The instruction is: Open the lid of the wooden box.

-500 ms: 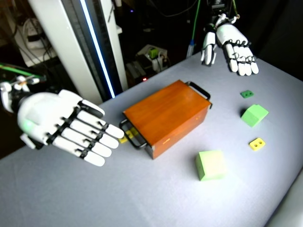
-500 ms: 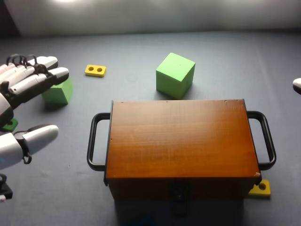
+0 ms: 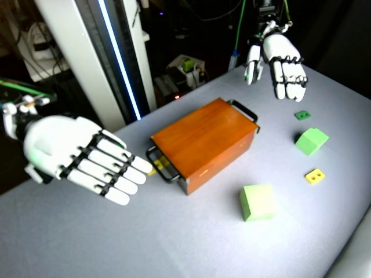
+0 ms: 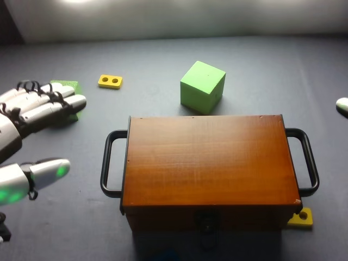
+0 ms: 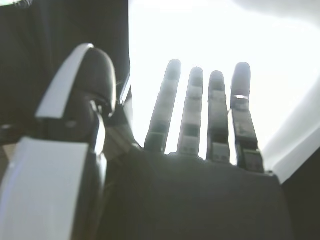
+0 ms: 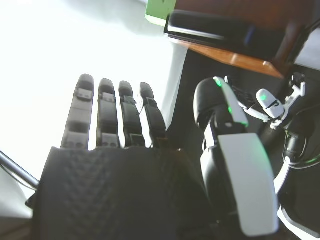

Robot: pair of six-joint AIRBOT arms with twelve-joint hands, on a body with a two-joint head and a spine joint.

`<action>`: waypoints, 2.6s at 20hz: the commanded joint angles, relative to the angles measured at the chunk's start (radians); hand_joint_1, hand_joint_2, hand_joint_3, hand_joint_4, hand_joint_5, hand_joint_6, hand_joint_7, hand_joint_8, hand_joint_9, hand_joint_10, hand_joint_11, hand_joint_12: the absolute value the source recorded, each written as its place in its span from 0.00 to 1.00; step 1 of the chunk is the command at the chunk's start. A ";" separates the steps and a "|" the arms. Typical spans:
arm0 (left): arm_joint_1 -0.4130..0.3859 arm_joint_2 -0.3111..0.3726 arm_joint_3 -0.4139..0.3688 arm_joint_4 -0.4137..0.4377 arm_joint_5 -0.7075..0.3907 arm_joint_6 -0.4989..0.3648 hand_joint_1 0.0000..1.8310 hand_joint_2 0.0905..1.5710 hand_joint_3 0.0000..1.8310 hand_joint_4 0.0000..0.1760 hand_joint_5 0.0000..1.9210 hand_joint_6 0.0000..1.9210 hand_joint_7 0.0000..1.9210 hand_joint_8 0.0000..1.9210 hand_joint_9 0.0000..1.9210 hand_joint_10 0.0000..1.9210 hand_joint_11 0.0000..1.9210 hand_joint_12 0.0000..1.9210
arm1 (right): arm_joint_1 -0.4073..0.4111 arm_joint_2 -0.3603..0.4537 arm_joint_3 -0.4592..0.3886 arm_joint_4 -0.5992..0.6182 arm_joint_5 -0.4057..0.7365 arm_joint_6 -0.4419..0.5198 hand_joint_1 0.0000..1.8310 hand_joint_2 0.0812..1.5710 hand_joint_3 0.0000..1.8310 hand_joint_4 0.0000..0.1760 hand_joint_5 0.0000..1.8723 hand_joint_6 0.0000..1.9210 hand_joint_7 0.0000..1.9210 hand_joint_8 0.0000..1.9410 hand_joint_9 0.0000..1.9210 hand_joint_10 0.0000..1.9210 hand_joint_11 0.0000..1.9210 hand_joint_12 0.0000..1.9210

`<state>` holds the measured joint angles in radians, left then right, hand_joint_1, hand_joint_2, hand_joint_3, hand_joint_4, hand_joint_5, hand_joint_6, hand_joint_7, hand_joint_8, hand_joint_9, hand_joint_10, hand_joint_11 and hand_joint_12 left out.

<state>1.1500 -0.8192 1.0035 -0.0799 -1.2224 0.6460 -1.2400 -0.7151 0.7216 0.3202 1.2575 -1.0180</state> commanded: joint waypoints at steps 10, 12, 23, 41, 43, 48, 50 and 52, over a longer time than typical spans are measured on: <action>0.011 -0.011 0.006 0.071 0.019 -0.065 0.13 0.90 0.00 0.00 0.08 0.00 0.03 0.00 0.00 0.00 0.00 0.00 | 0.003 -0.020 0.020 -0.026 -0.026 0.005 0.26 0.87 0.00 0.00 0.05 0.00 0.01 0.00 0.00 0.00 0.00 0.00; 0.015 -0.014 0.004 0.091 0.031 -0.081 0.11 0.90 0.00 0.00 0.07 0.00 0.02 0.00 0.00 0.00 0.00 0.00 | 0.004 -0.024 0.023 -0.027 -0.038 0.005 0.27 0.87 0.00 0.00 0.06 0.00 0.02 0.00 0.00 0.00 0.00 0.00; 0.029 -0.040 0.000 0.153 0.062 -0.132 0.04 0.92 0.00 0.00 0.06 0.00 0.00 0.00 0.00 0.00 0.00 0.00 | 0.062 -0.073 0.060 -0.054 -0.142 0.005 0.28 0.87 0.00 0.00 0.04 0.00 0.01 0.00 0.00 0.00 0.00 0.11; 0.023 -0.037 -0.006 0.161 -0.035 -0.136 0.06 0.93 0.00 0.10 0.00 0.00 0.00 0.00 0.00 0.00 0.00 0.00 | 0.126 -0.080 0.060 -0.128 -0.089 0.036 0.22 0.88 0.00 0.00 0.04 0.00 0.01 0.00 0.00 0.00 0.00 0.00; 0.023 -0.031 -0.008 0.154 -0.061 -0.129 0.01 0.94 0.00 0.02 0.00 0.00 0.00 0.00 0.00 0.00 0.00 0.00 | 0.122 -0.073 0.056 -0.128 -0.054 0.040 0.16 0.90 0.01 0.00 0.02 0.00 0.00 0.00 0.00 0.00 0.00 0.00; 0.000 -0.017 -0.002 0.109 -0.123 -0.073 0.05 0.94 0.00 0.07 0.01 0.00 0.00 0.00 0.00 0.00 0.00 0.00 | 0.121 -0.064 0.061 -0.116 0.011 0.041 0.19 0.90 0.00 0.00 0.00 0.00 0.00 0.00 0.00 0.00 0.00 0.00; -0.034 -0.020 0.008 0.093 -0.135 -0.049 0.08 0.93 0.00 0.00 0.03 0.01 0.00 0.00 0.00 0.00 0.00 0.00 | 0.122 -0.066 0.071 -0.096 0.041 0.040 0.16 0.90 0.00 0.00 0.00 0.00 0.00 0.00 0.00 0.00 0.00 0.00; -0.071 -0.027 0.023 0.086 -0.131 -0.034 0.12 0.93 0.00 0.00 0.05 0.01 0.00 0.00 0.00 0.00 0.00 0.00 | 0.123 -0.073 0.078 -0.075 0.073 0.038 0.17 0.89 0.00 0.00 0.01 0.00 0.01 0.00 0.00 0.00 0.01 0.00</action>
<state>1.0824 -0.8452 1.0271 0.0246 -1.2266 0.6109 -1.1259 -0.7887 0.7998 0.2520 1.1942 -0.9840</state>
